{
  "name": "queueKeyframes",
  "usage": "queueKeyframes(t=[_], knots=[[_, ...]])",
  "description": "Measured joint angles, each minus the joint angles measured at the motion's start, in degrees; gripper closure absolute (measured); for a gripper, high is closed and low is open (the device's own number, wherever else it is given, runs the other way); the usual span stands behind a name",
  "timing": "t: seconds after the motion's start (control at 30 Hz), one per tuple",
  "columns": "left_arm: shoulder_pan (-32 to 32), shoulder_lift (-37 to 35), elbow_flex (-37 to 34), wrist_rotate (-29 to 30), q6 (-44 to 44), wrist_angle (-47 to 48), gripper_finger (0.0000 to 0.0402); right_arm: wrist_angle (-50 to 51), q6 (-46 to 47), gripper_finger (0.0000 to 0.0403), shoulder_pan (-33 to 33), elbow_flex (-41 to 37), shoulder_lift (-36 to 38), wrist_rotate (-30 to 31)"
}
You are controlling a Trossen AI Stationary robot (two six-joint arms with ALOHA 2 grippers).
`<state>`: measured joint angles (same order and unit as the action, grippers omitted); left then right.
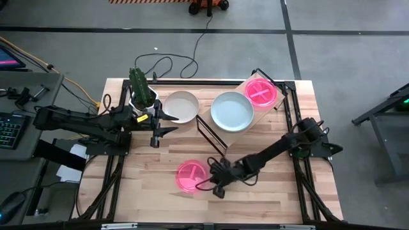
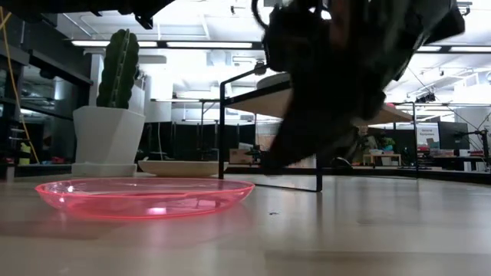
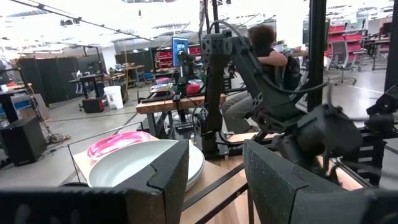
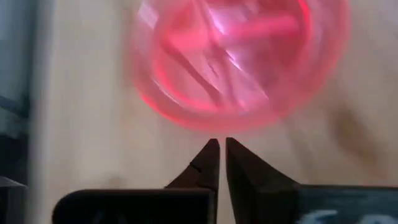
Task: Place and stack plates onto a shelf
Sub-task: Stack the pink plate on top of the pink plate on the shelf
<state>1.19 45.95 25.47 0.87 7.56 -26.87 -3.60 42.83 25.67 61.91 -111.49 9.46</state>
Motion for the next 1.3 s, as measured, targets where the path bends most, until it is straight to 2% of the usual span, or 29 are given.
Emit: queueKeyframes(t=[0.1,0.2,0.37,0.5,0.77,1.0,1.13,1.3], knots=[[0.00,0.00,0.00,-0.01,-0.01,0.00,0.0259,-9.04,2.76,0.0359,0.31,-2.59,0.05,1.23],[0.00,0.00,0.00,-0.01,-0.01,0.02,0.0259,-9.05,5.04,0.0313,0.61,-2.86,0.05,4.29],[0.00,0.00,0.00,-0.01,0.01,0.02,0.0259,-8.23,12.43,0.0235,0.34,-2.84,0.05,16.61],[0.00,0.00,0.00,-0.02,0.04,0.03,0.0259,-8.54,15.60,0.0206,-0.53,-2.84,-0.24,18.07],[0.00,0.00,0.00,-0.03,0.00,0.07,0.0259,-10.74,20.40,0.0213,-0.61,-2.81,-5.20,18.03],[0.00,0.00,0.00,-0.03,0.04,0.06,0.0259,-12.91,22.86,0.0231,-0.52,-2.75,-6.30,18.49],[0.00,0.00,0.00,-0.03,0.06,0.05,0.0259,-13.27,23.09,0.0263,-0.51,-2.45,-7.73,18.79],[0.00,0.00,0.00,-0.03,0.04,0.07,0.0259,-13.29,22.03,0.0321,-0.50,-2.47,-8.52,18.29]])
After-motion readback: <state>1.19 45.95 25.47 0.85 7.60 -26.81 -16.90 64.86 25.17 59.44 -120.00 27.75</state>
